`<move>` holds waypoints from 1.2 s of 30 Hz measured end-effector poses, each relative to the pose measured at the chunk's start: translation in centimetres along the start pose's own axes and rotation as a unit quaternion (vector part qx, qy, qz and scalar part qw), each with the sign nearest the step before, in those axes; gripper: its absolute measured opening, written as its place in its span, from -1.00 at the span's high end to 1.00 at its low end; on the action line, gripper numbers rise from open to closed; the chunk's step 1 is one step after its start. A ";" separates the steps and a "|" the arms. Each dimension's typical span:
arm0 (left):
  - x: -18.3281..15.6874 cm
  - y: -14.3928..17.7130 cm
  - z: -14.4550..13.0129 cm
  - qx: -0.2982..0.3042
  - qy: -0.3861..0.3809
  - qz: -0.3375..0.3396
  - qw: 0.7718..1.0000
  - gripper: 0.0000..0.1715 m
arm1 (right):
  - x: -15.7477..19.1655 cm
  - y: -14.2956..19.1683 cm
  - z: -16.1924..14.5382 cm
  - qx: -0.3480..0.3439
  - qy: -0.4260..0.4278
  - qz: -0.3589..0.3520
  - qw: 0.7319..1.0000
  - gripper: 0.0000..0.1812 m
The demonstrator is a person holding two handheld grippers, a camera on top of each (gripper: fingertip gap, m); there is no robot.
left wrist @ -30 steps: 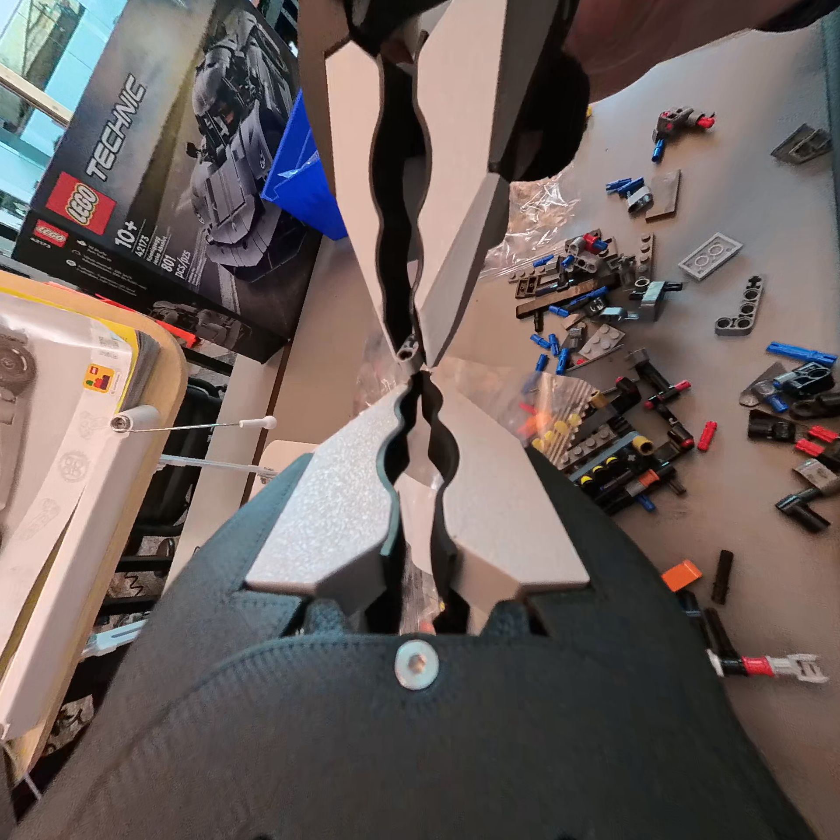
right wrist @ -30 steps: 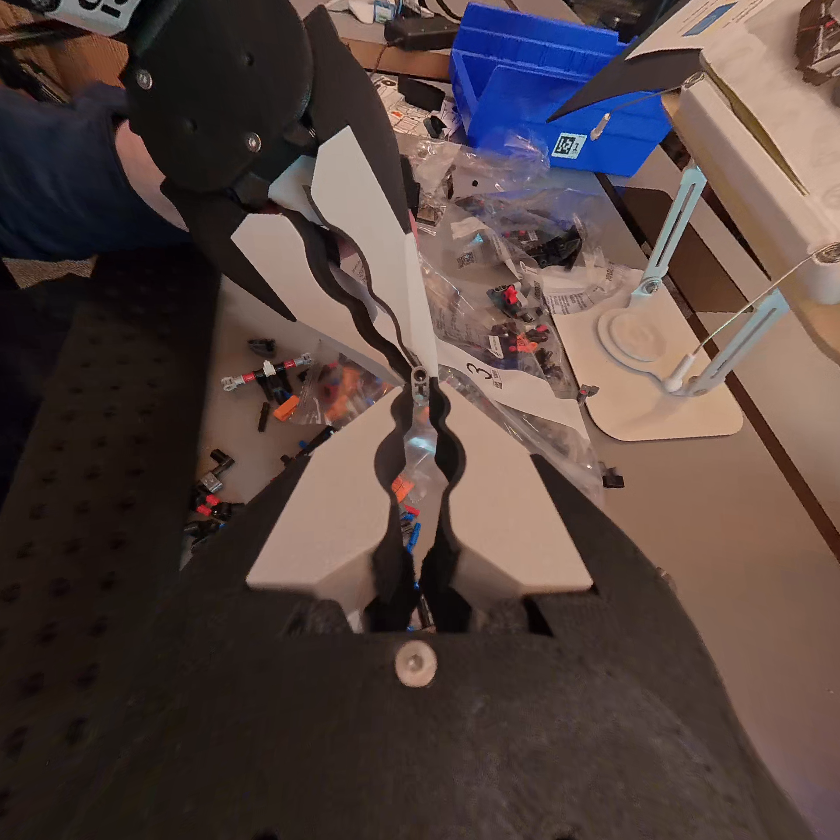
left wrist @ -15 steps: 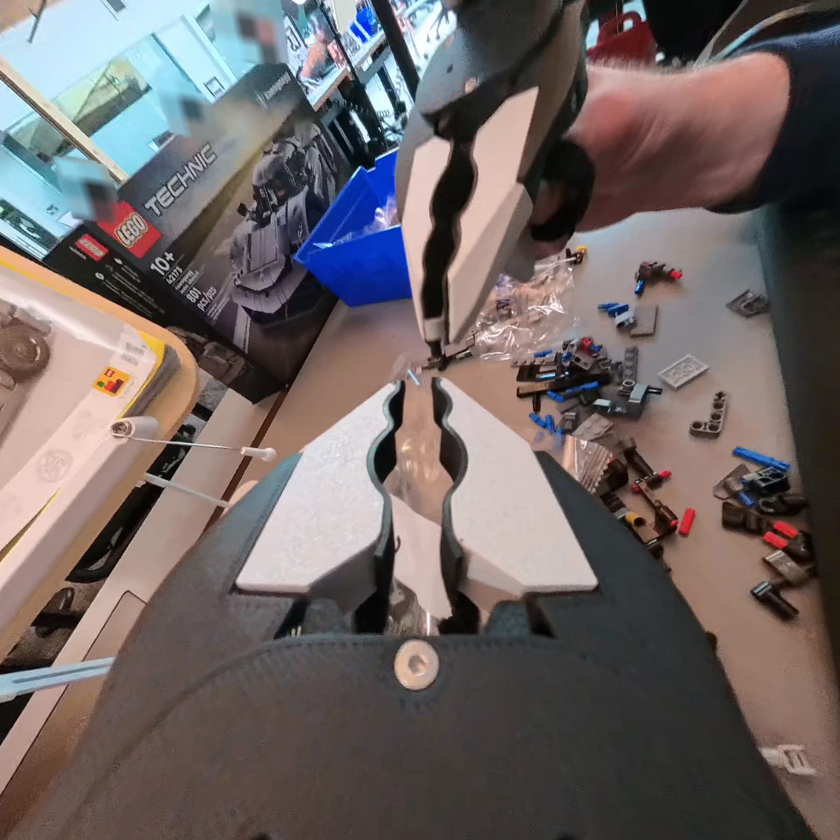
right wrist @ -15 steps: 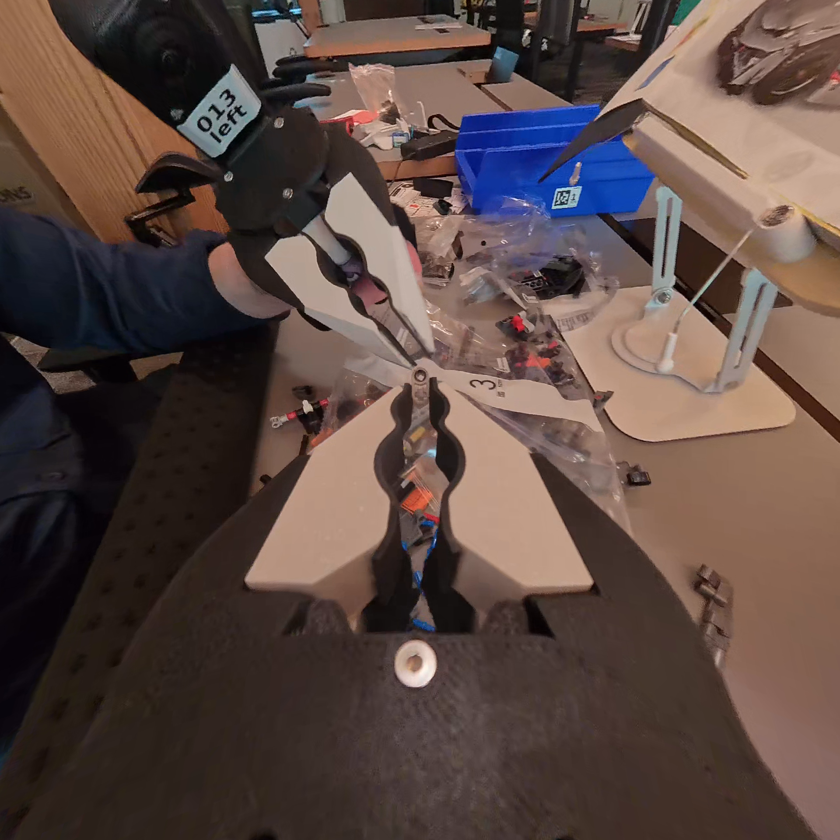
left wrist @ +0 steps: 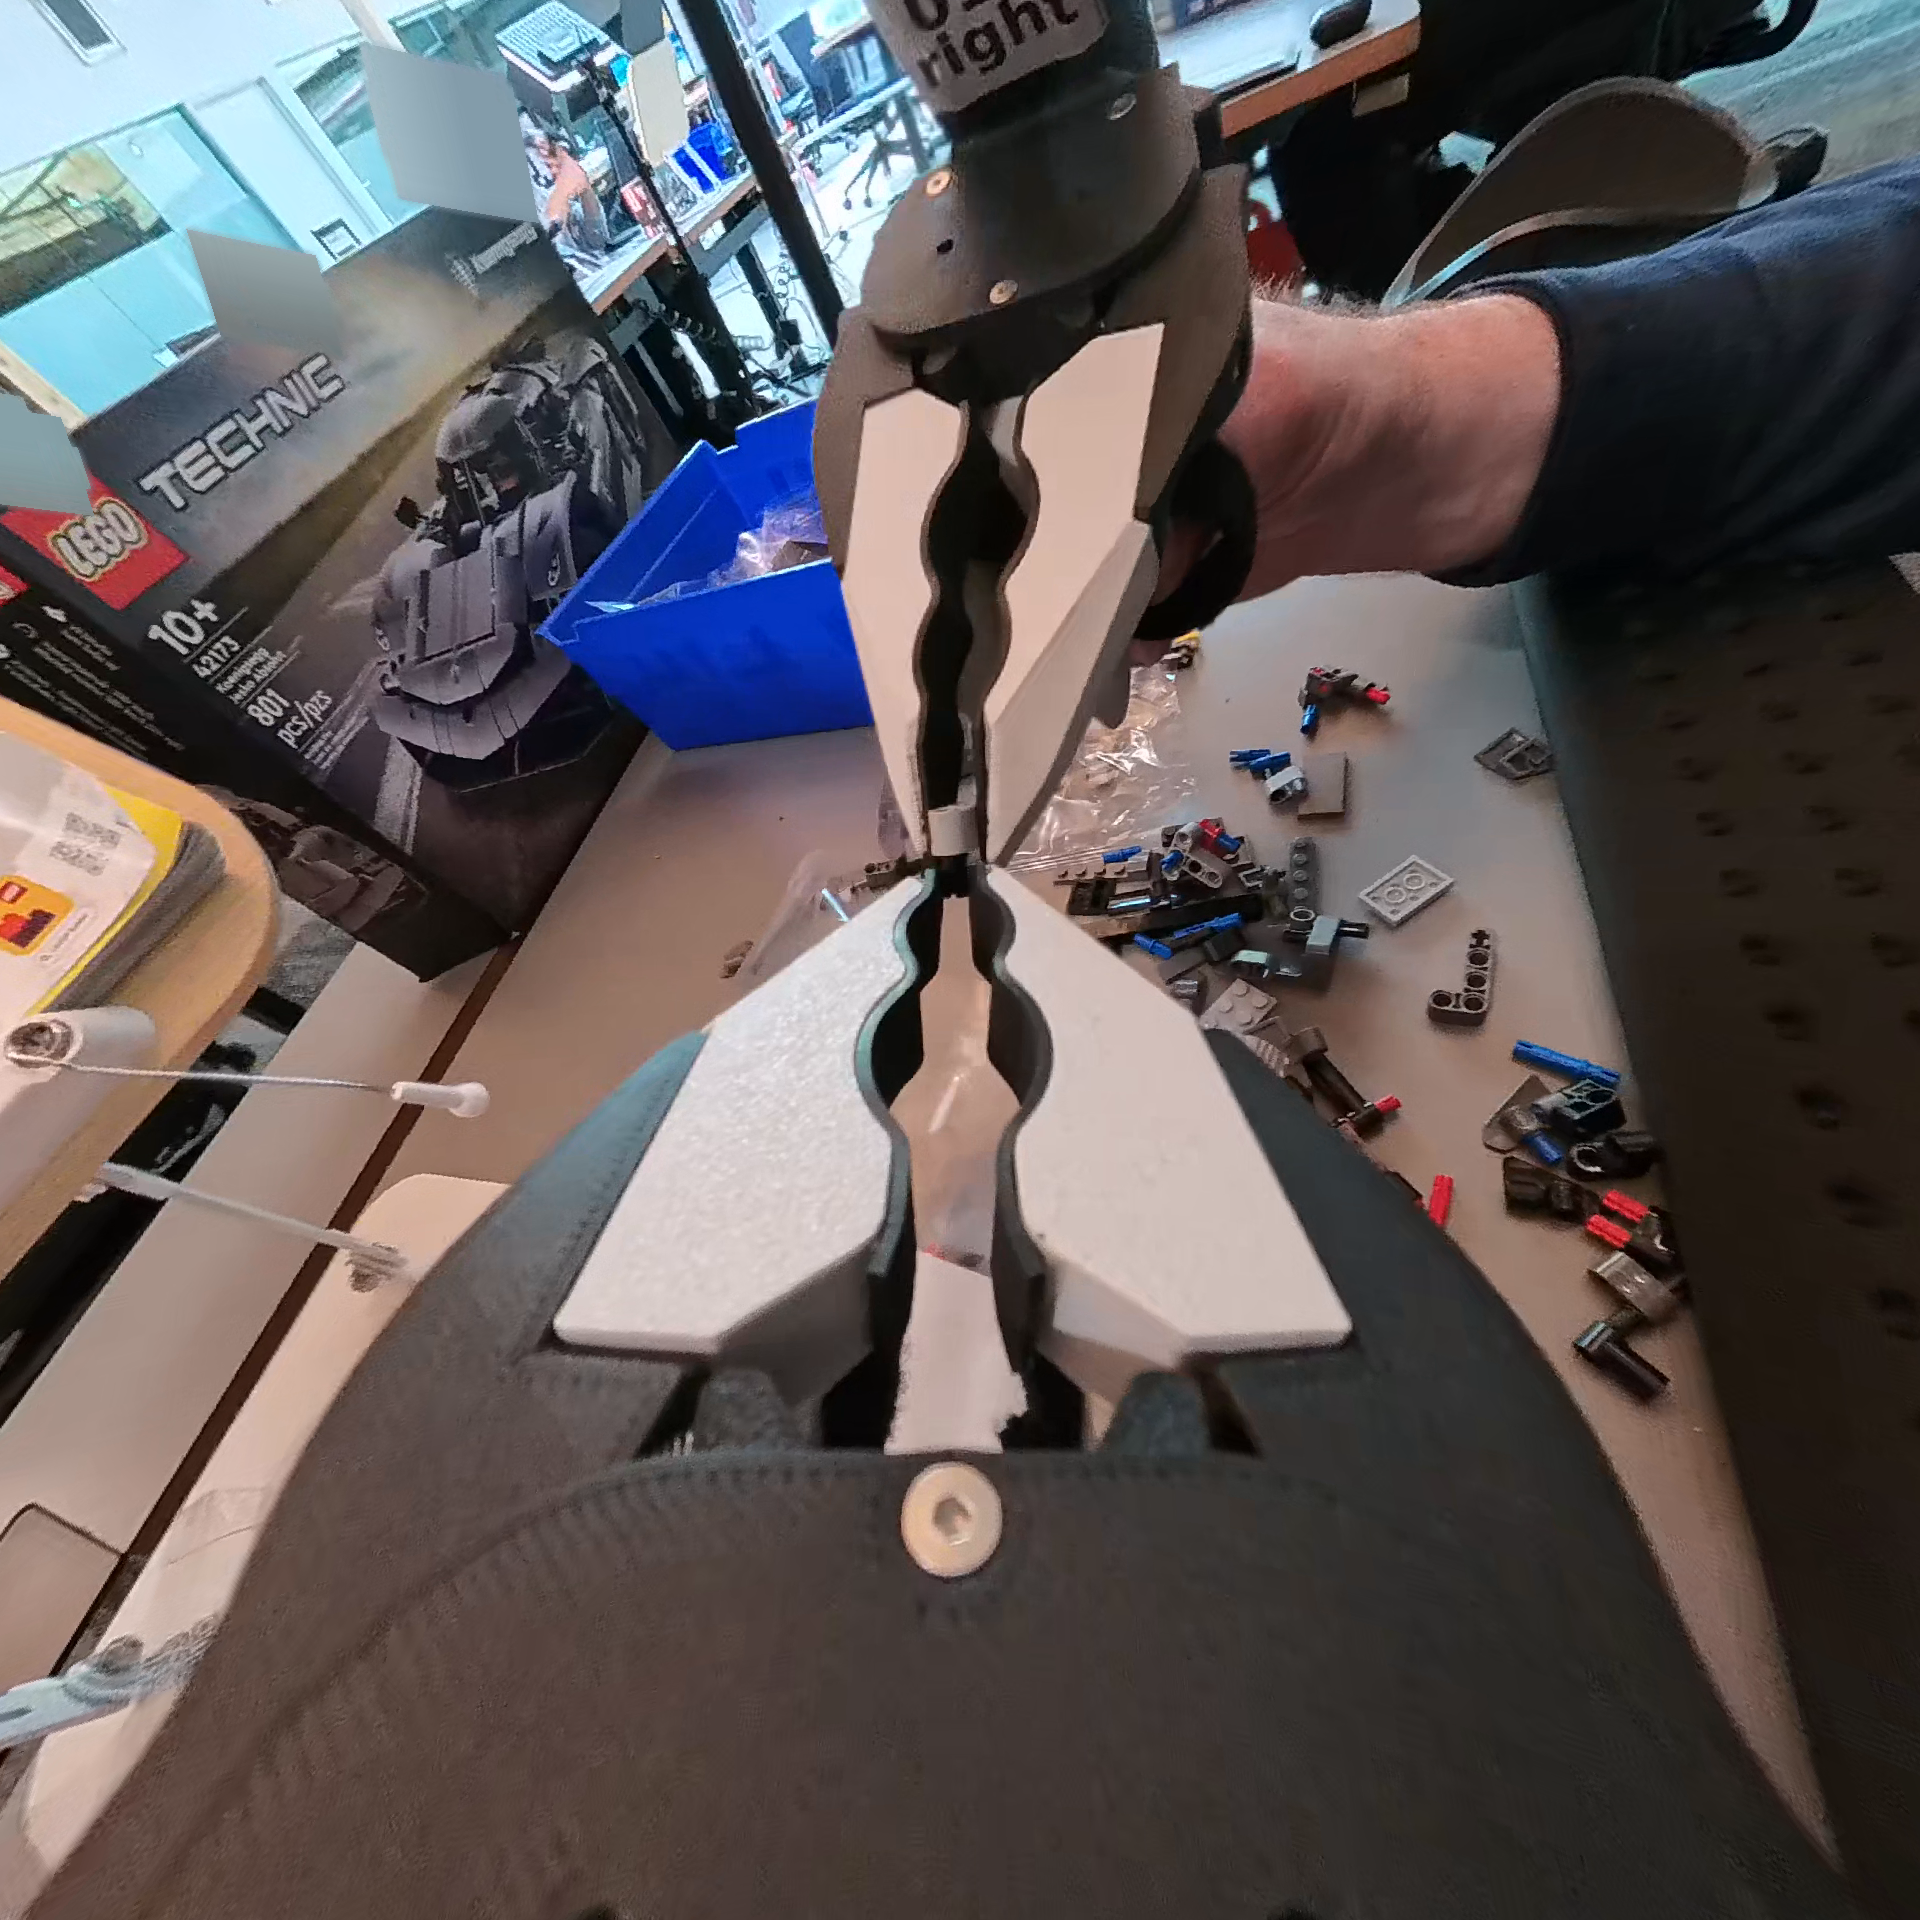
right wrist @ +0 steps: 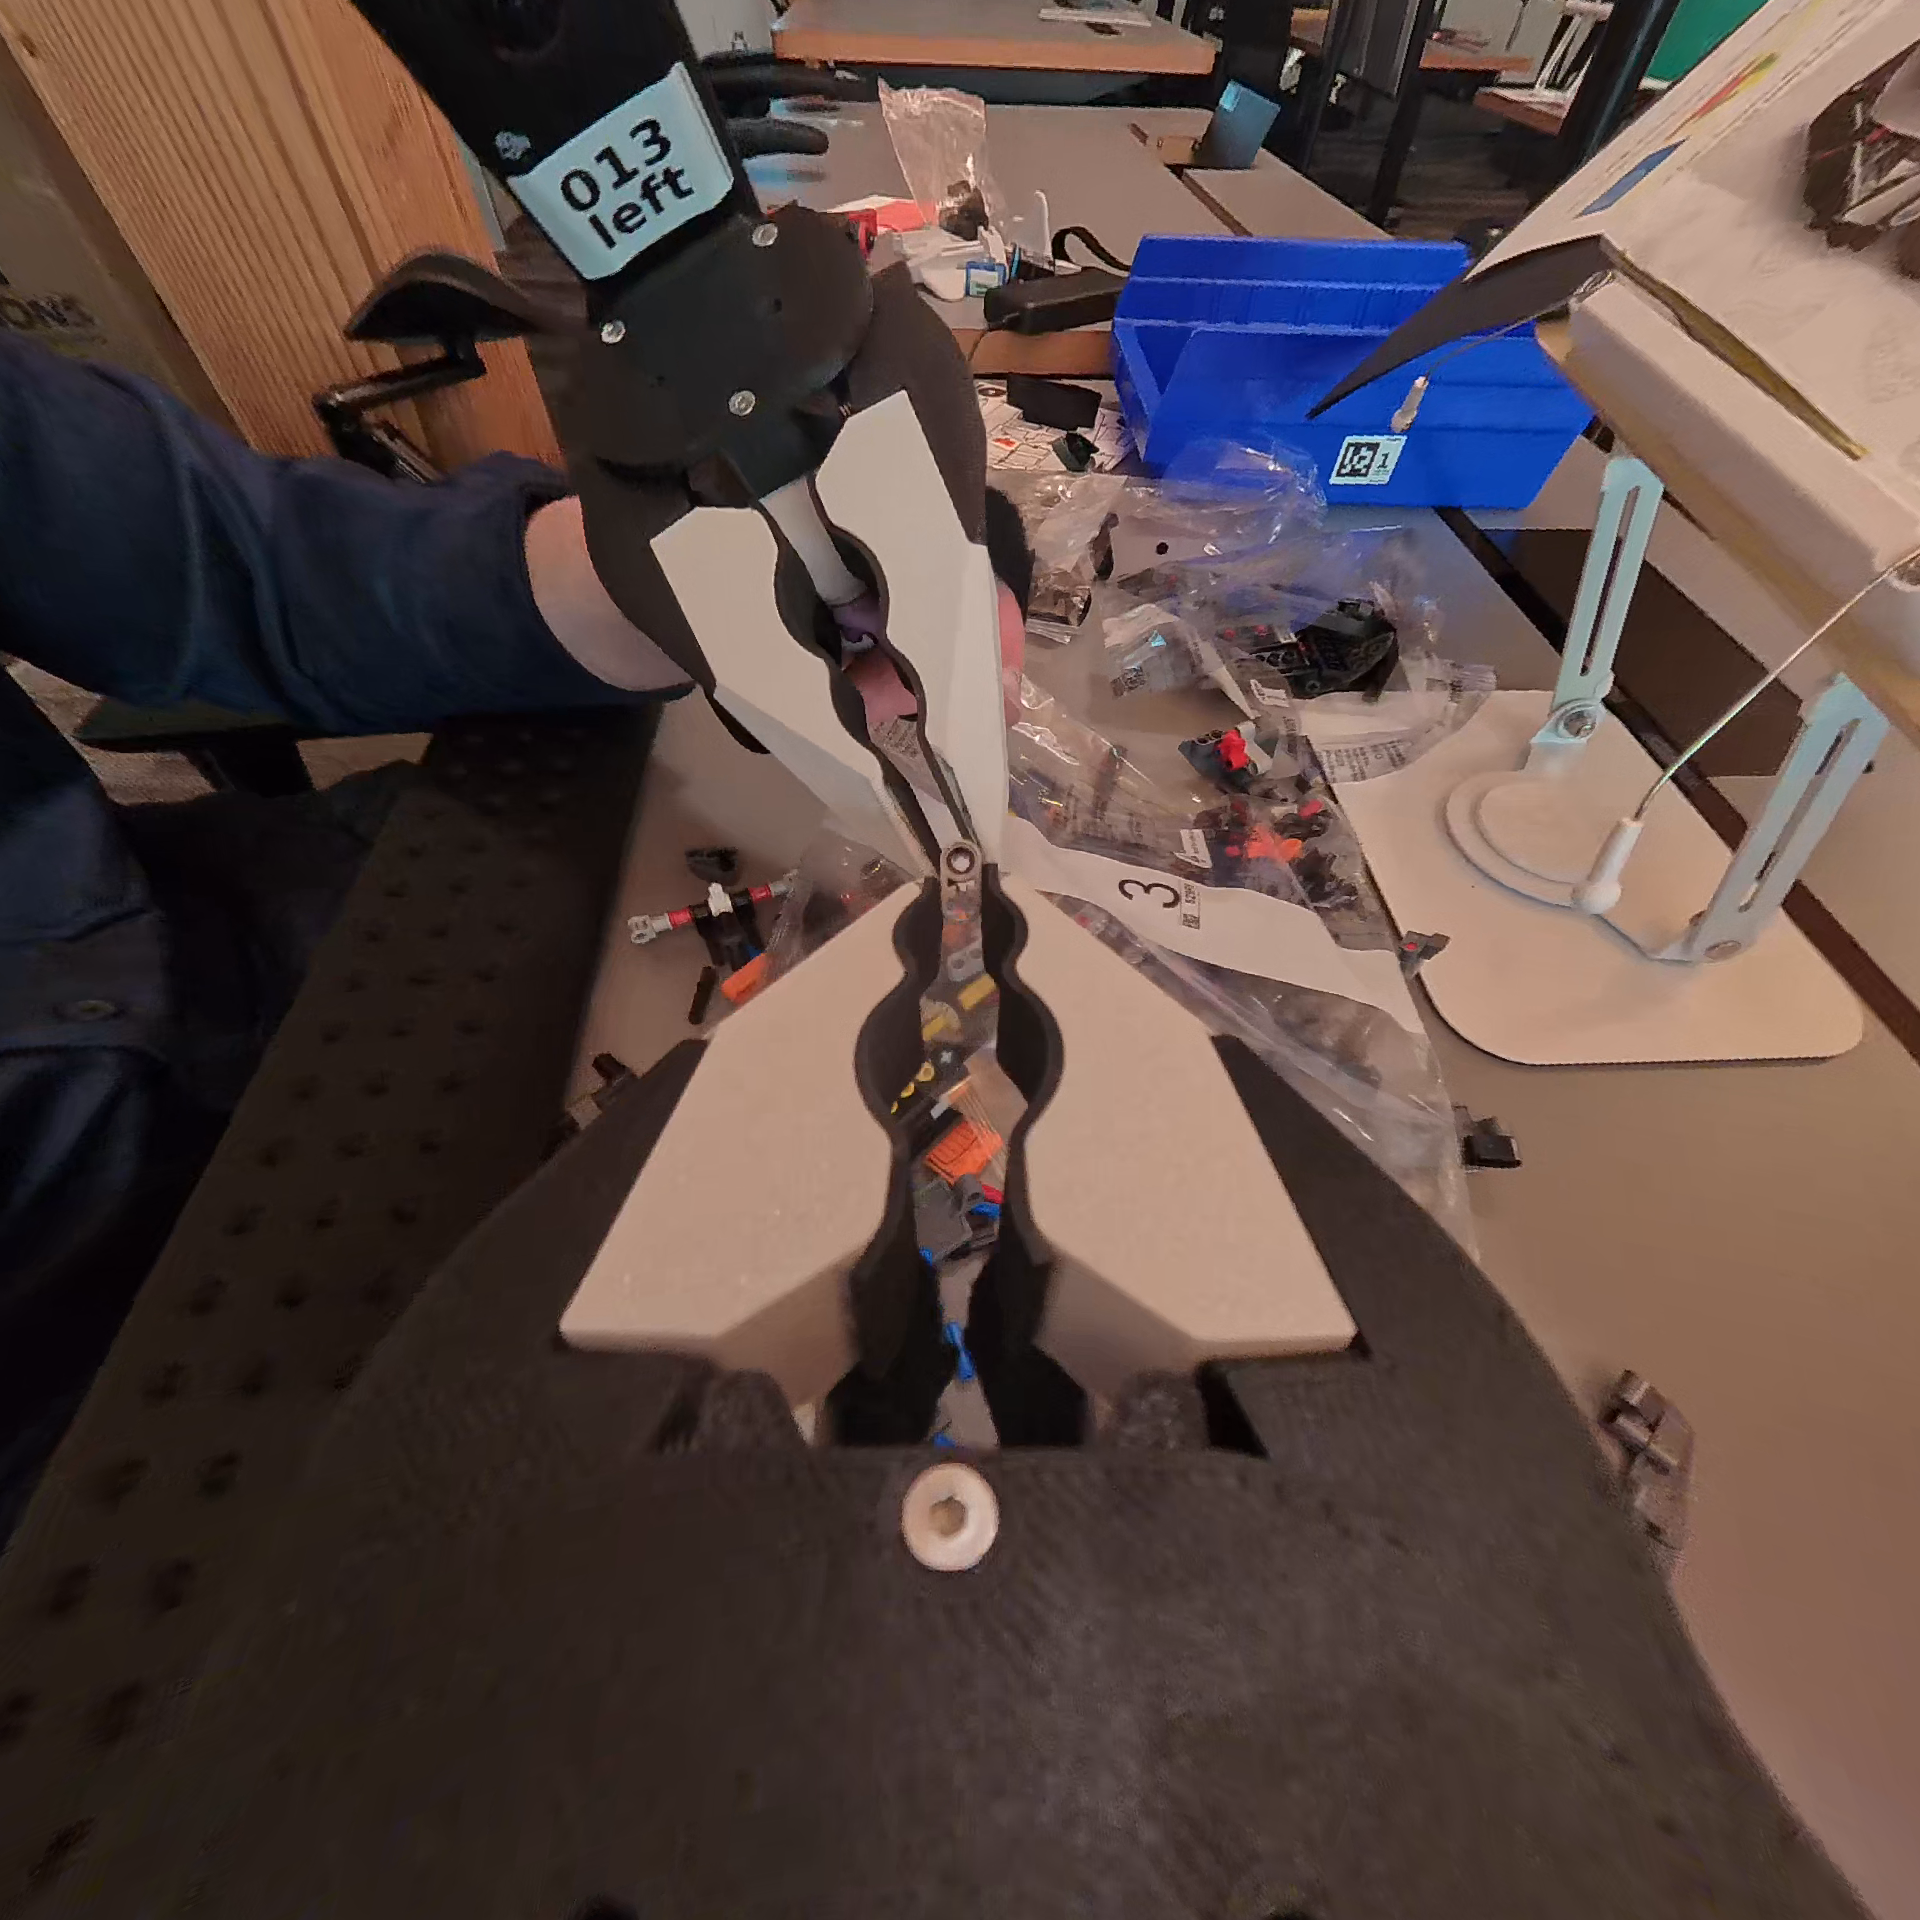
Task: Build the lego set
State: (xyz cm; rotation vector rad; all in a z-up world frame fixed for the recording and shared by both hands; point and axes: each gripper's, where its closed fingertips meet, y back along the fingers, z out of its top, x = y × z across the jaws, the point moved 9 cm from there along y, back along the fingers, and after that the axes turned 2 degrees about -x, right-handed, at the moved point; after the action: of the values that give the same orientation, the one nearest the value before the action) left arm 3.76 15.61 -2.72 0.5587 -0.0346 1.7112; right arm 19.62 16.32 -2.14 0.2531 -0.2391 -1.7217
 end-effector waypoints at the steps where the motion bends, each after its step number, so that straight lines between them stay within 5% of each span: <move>1: 0.0 0.0 -0.1 0.001 0.004 -0.005 1.000 0.98 | 0.1 0.0 0.0 0.003 0.006 -0.001 1.000 0.96; 11: -0.8 -0.6 -0.3 0.065 -0.058 0.009 0.996 0.98 | 0.9 -0.7 -0.1 0.044 0.067 -0.040 0.996 0.96; 36: -1.6 -0.1 0.5 0.091 -0.122 0.017 0.988 1.00 | 0.7 -0.2 0.0 0.025 -0.014 0.014 1.000 0.97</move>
State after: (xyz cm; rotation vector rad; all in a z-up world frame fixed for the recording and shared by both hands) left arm 4.18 13.98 -2.96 0.9057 -0.0632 1.6815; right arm 19.37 15.69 -2.23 0.2611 -0.3040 -1.6946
